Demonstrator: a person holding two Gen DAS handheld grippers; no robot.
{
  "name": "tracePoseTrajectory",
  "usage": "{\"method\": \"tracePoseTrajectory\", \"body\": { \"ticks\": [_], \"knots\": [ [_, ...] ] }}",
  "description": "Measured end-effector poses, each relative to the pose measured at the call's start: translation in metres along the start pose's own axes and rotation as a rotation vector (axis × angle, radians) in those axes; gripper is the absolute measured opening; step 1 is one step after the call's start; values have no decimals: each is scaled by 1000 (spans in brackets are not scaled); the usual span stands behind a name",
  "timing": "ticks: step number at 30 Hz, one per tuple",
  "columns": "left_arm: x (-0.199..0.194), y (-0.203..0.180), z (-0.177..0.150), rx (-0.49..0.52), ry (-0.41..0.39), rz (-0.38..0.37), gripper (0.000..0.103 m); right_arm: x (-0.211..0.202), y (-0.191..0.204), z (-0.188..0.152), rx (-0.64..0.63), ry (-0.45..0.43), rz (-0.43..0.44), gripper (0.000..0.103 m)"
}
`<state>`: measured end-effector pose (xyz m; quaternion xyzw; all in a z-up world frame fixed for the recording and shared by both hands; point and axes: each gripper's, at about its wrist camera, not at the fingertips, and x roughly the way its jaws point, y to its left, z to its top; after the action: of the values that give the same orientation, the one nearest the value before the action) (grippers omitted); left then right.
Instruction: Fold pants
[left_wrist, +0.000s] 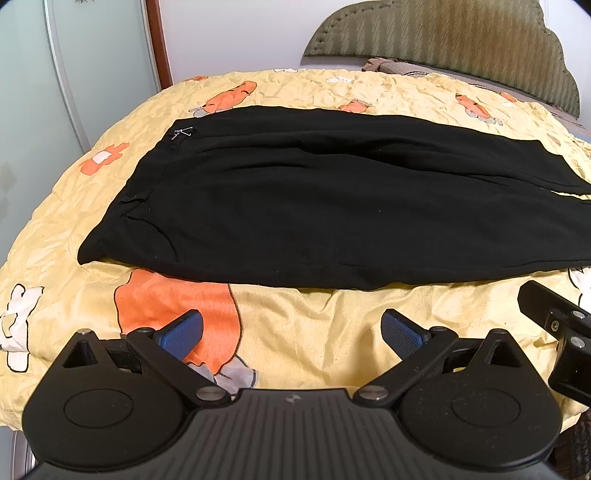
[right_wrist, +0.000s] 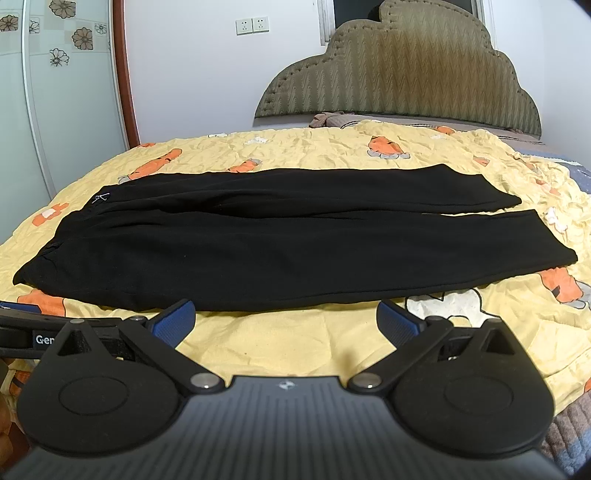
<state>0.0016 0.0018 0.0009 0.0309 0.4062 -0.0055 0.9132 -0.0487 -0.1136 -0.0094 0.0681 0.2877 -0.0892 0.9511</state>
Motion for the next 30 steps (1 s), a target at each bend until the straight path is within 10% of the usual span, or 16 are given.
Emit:
{"method": "tracePoseTrajectory", "body": {
  "ticks": [30],
  "knots": [
    [4,-6,2,23,1,15,103,4,-5,1,-5,6,40,103]
  ]
}}
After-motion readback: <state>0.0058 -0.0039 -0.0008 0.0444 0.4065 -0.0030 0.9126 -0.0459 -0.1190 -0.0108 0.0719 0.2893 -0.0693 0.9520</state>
